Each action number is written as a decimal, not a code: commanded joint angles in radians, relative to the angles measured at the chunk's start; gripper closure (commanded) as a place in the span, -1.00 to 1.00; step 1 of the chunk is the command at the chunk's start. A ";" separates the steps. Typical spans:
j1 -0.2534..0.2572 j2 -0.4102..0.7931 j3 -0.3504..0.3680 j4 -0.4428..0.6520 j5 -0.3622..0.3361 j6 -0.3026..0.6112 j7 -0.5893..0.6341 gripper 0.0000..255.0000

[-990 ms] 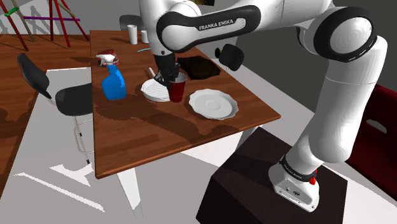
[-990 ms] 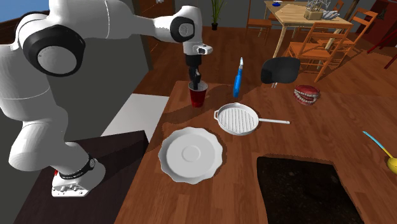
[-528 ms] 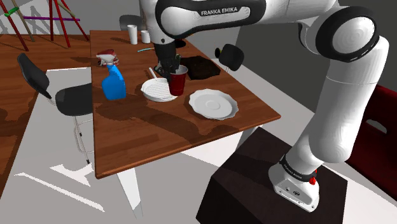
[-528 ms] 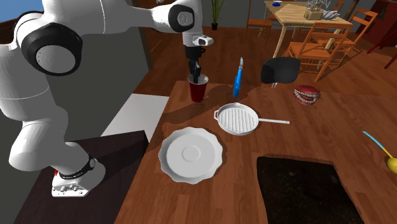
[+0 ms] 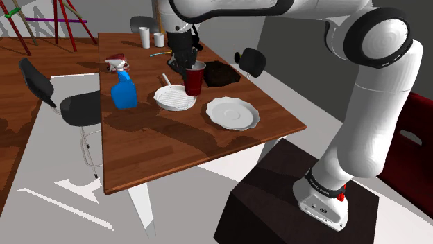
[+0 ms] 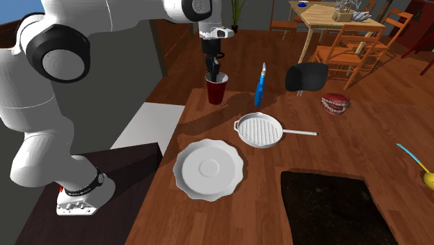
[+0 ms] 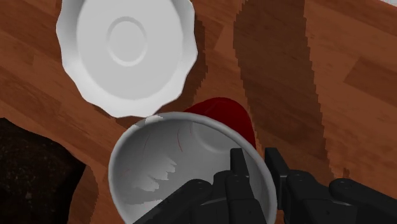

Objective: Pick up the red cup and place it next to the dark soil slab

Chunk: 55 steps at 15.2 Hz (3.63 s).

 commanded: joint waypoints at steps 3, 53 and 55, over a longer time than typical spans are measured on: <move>-0.035 -0.037 -0.013 -0.024 0.011 0.000 -0.047 1.00; -0.510 -0.027 -0.330 -0.222 0.053 0.388 -0.764 1.00; -0.511 -0.022 -0.331 -0.243 0.051 0.412 -0.758 1.00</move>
